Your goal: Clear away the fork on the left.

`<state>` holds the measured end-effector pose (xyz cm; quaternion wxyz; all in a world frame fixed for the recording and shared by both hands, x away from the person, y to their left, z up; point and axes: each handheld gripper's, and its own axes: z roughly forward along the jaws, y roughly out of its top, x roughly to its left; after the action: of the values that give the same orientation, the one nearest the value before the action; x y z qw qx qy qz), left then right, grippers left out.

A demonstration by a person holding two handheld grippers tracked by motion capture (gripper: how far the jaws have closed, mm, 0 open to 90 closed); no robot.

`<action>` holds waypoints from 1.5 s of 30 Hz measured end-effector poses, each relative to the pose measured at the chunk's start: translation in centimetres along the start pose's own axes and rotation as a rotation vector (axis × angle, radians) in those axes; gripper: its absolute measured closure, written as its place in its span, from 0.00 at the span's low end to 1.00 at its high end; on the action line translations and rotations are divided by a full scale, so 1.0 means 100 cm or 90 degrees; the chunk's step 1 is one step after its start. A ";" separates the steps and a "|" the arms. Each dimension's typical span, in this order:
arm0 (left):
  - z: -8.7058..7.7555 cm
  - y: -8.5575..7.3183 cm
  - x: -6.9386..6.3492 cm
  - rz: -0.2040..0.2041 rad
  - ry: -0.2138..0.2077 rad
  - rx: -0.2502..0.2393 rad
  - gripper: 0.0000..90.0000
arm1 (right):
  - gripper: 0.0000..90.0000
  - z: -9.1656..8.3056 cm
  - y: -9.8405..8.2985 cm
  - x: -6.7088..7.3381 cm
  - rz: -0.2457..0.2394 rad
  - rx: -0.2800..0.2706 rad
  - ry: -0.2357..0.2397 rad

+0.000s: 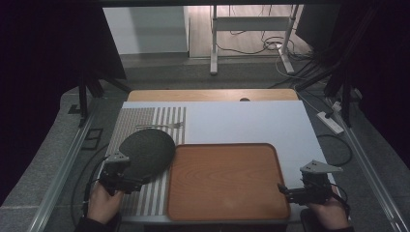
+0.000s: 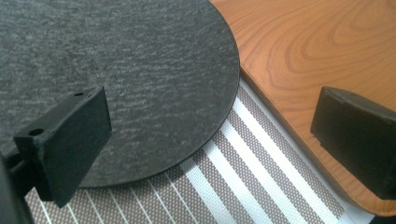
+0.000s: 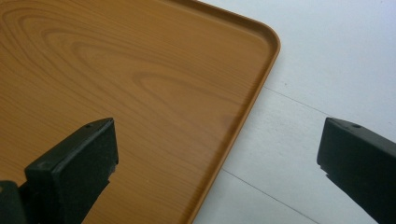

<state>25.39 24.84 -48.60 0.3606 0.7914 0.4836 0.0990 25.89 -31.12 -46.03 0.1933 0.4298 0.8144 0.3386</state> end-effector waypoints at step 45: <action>0.056 0.056 0.043 0.017 -0.011 0.031 0.00 | 0.00 0.001 0.000 0.000 -0.003 0.004 0.001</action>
<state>34.33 24.29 -49.76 0.3438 0.8070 0.4725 0.0851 25.92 -31.05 -46.07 0.1920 0.4283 0.8167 0.3357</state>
